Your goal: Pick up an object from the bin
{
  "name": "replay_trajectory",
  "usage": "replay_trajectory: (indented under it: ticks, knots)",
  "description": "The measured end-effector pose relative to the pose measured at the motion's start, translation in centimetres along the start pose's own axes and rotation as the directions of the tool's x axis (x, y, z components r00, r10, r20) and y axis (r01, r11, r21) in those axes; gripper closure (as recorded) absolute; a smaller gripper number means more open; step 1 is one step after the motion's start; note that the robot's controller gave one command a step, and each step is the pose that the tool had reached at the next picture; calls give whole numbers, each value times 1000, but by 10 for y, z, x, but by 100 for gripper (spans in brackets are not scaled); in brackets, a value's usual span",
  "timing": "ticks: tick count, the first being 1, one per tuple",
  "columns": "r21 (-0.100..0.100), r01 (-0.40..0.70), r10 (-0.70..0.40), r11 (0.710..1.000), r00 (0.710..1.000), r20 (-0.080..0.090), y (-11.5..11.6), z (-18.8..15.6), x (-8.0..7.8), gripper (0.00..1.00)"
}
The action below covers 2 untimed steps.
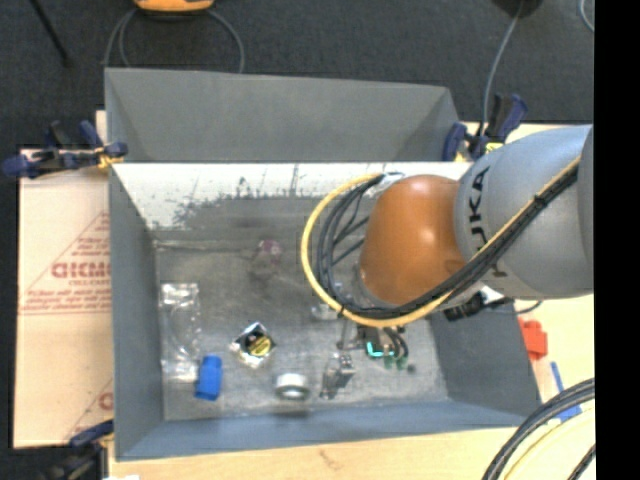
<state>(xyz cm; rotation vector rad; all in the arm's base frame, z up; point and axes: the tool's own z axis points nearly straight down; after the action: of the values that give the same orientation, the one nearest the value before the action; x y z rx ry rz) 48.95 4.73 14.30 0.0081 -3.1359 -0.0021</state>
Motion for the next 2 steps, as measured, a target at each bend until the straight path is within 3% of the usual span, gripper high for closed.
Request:
replay_trajectory:
  ticks: [1,2]
  knots:
    - [5,157,-157,988,987,12,60,71,-55,0]
    - [6,272,-272,962,962,16,90,67,-52,0]
